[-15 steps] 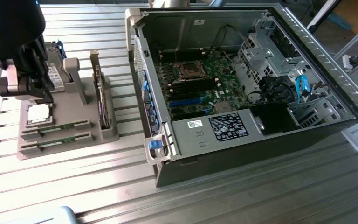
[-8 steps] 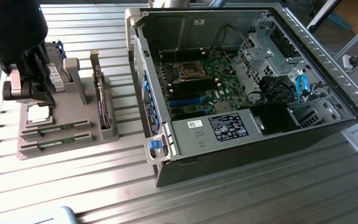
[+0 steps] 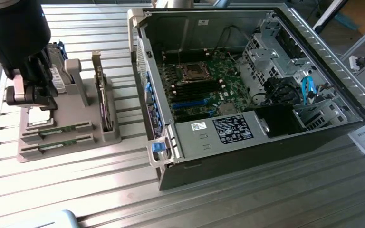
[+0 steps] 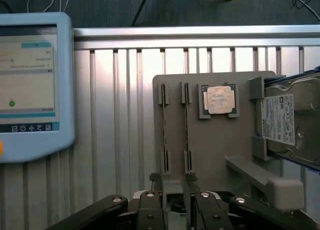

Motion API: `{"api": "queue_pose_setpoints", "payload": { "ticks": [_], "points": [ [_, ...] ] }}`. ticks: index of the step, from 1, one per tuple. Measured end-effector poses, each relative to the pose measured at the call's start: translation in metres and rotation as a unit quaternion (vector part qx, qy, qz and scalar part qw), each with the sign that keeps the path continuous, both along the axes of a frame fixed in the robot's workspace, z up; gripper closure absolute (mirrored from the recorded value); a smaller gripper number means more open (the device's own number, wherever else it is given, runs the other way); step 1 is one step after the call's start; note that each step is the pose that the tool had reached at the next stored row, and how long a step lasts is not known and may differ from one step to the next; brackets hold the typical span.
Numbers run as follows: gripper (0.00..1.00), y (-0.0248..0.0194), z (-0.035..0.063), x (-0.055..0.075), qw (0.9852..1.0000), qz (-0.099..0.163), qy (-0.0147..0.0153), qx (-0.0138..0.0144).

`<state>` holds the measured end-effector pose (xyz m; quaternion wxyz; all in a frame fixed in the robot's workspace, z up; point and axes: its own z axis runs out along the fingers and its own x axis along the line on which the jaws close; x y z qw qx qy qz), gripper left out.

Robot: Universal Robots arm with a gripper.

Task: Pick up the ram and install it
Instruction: 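Pick up the ram and move it above insertion slot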

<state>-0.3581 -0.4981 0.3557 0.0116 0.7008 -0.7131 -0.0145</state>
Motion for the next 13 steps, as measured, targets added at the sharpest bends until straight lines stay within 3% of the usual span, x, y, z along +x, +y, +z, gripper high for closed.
{"api": "queue_pose_setpoints", "payload": {
  "ticks": [13],
  "points": [
    [0.69, 0.0000, -0.0136, 0.000, 1.0000, 0.000, 0.0000, 0.0000]
  ]
}}
